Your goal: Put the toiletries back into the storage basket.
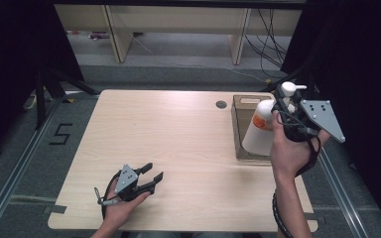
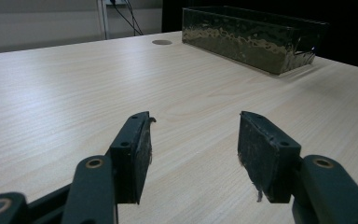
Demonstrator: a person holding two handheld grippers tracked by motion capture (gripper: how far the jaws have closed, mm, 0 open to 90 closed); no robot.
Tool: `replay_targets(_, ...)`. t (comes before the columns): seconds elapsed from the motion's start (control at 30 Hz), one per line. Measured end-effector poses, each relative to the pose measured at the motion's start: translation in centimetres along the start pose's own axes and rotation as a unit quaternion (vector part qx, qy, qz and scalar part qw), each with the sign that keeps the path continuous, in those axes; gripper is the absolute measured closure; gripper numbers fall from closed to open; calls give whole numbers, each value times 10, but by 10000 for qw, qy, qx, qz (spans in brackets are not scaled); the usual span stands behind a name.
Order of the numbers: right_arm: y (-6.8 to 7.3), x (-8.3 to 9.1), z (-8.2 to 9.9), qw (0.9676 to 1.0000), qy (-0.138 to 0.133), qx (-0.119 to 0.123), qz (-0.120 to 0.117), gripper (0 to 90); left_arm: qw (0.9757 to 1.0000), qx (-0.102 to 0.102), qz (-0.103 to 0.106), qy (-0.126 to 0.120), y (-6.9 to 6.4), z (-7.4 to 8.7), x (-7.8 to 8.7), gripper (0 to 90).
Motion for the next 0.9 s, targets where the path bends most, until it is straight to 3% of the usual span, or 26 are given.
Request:
replay_targets(0.17,-2,-7,-1,9999,-40,81,55,601,10000,3,-3,-3,0,0,0,439)
replay_targets(0.2,0,-8,0,10000,43,-45,32,601,10000,5,-2,-1,0,0,0,439)
replay_targets(0.23,-2,-9,-1,9999,12,112,70,601,10000,2,0,1,0,0,0,439)
replay_targets(0.43,0,-20,1,9999,-16,112,31,601,10000,5,1,0,0,0,0,439)
replay_targets(0.9,0,-41,20,9995,184,248,48,601,10000,-6,5,12,0,0,0,439)
Point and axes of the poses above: each handheld gripper's, and its own axes: x roughly backward along the jaws, z roughly out of its underside, y roughly to its left, the point moved 7 cm from there along -x, roughly forward along the jaws, and after that the axes turned 12 degrees about z, right-handed, at the moved point
